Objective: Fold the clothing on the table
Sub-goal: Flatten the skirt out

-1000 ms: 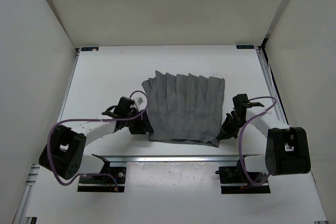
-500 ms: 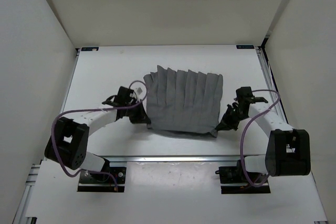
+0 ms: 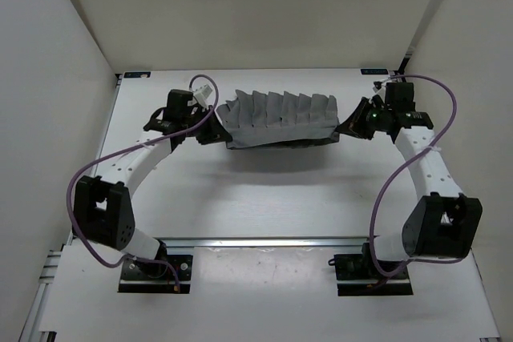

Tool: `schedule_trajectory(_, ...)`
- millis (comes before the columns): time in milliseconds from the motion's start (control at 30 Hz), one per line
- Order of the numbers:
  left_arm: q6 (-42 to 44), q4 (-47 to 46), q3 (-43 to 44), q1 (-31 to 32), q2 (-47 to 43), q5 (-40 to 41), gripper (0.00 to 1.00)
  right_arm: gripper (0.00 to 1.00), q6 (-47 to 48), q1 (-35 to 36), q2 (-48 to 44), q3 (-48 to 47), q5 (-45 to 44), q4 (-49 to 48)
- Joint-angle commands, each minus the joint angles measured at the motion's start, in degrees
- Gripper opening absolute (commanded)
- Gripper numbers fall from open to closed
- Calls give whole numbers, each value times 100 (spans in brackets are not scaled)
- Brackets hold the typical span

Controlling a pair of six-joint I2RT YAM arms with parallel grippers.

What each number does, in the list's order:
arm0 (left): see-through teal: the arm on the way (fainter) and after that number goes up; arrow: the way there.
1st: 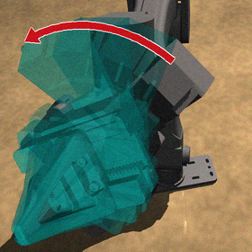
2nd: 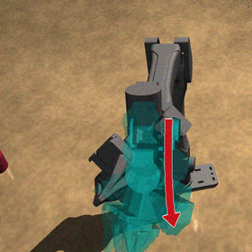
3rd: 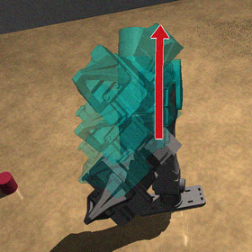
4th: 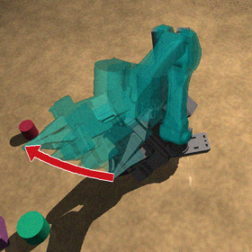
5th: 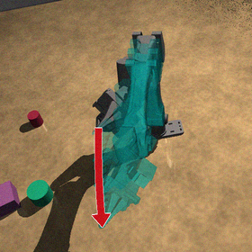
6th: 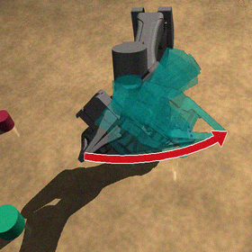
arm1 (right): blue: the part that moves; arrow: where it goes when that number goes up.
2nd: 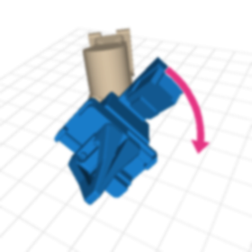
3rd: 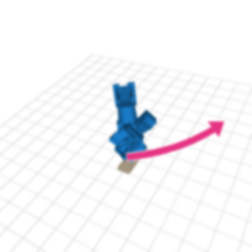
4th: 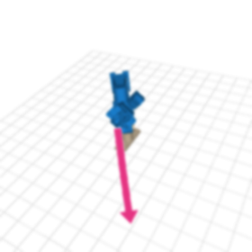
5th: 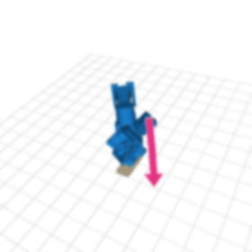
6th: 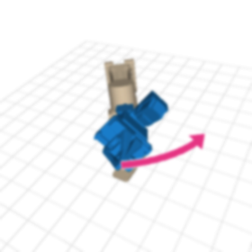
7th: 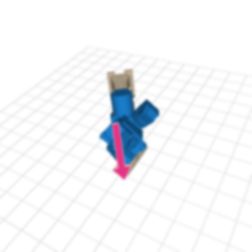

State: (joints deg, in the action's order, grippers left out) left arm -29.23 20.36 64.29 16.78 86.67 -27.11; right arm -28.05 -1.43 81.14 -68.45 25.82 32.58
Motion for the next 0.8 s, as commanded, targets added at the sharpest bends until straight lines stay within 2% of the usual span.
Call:
schedule_trajectory(0, 49, 354, 3, -218, -921, -364, 0, 0, 546, 352, -869, -195, -199, 20)
schedule_trajectory(167, -3, 539, 802, -727, -1942, -1330, 0, 0, 1038, 1397, -1978, -468, -1225, -40)
schedule_trajectory(267, 58, 732, 1251, -711, -2198, -1611, 0, 0, 1266, 1987, -2629, -625, -2035, -313)
schedule_trajectory(333, -117, 392, 1296, -772, -2373, -2067, 0, 0, 1408, 2312, -2954, -766, -2353, -462)
schedule_trajectory(400, -327, 223, 1340, -799, -2514, -2359, 0, 0, 1513, 2463, -3095, -951, -2573, -542)
schedule_trajectory(467, -294, 293, 1410, -860, -2611, -2290, 0, 0, 1566, 2490, -3104, -1030, -2713, -638)
schedule_trajectory(567, -135, 565, 1376, -939, -2481, -1835, 0, 0, 1592, 2062, -2693, -1154, -2339, -709)
schedule_trajectory(600, -161, 496, 1193, -939, -2410, -1807, 0, 0, 1514, 1859, -2605, -1093, -1910, -892)
schedule_trajectory(667, -380, 197, 824, -974, -2200, -1815, 0, 0, 1190, 869, -2219, -707, -916, -1305)
schedule_trajectory(700, -547, -143, 543, -974, -2094, -1815, 0, 0, 814, 603, -2078, -470, -295, -1646)
schedule_trajectory(767, -767, -706, 270, -1000, -1621, -1710, 0, 0, 433, 162, -1438, -187, 271, -2095)
